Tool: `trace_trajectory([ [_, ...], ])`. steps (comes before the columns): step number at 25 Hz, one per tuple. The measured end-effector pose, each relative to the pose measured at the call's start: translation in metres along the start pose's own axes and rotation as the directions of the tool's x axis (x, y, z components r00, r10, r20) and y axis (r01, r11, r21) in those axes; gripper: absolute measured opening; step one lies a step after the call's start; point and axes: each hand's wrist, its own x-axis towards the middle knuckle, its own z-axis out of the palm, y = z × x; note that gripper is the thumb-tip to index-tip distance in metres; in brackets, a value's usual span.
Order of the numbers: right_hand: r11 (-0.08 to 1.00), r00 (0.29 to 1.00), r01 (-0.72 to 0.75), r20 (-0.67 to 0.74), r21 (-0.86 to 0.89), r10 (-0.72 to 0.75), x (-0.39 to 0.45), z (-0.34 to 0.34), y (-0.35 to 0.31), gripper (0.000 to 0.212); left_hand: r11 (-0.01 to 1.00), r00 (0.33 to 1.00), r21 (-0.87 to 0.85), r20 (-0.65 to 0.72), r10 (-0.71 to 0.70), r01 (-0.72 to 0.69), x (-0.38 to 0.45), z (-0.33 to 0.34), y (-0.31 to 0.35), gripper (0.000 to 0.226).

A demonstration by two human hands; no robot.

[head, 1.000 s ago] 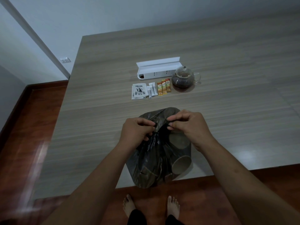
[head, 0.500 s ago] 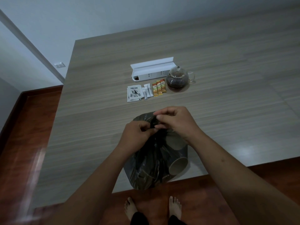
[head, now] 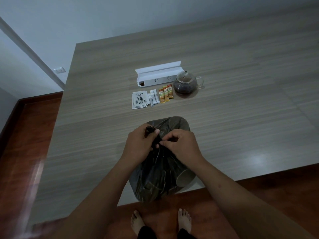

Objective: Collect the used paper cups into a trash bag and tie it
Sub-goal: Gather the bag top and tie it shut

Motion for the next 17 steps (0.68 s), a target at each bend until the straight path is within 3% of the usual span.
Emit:
trace_trajectory([
  [3, 0.954, 0.959, 0.268, -0.06, -0.132, -0.277, -0.007, 0.01, -0.001, 0.012, 0.998, 0.996, 0.007, -0.066, -0.058, 0.059, 0.001, 0.0, 0.005, 0.017],
  [7, 0.821, 0.88, 0.468, 0.085, -0.326, -0.468, -0.011, 0.021, 0.003, 0.02, 0.977, 0.971, -0.052, -0.113, -0.211, 0.206, 0.004, 0.001, -0.001, 0.013],
  [9, 0.816, 0.898, 0.439, 0.198, -0.375, -0.392, -0.007, 0.023, 0.002, 0.019, 0.949, 0.962, -0.204, -0.082, -0.262, 0.241, 0.005, -0.002, -0.002, 0.015],
  [11, 0.885, 0.926, 0.335, 0.288, -0.325, -0.244, 0.003, 0.019, 0.0, 0.02, 0.926, 0.977, -0.309, 0.069, -0.203, 0.214, 0.006, -0.01, -0.006, 0.047],
  [14, 0.959, 0.896, 0.195, 0.435, -0.206, -0.089, 0.022, 0.002, 0.001, 0.018, 0.981, 0.964, -0.193, 0.261, 0.043, 0.008, 0.002, -0.02, -0.01, 0.062],
  [17, 0.98, 0.815, 0.101, 0.579, -0.171, 0.017, 0.031, -0.008, -0.001, 0.017, 0.989, 0.983, 0.015, 0.112, 0.143, -0.146, 0.003, -0.019, -0.01, 0.05],
])
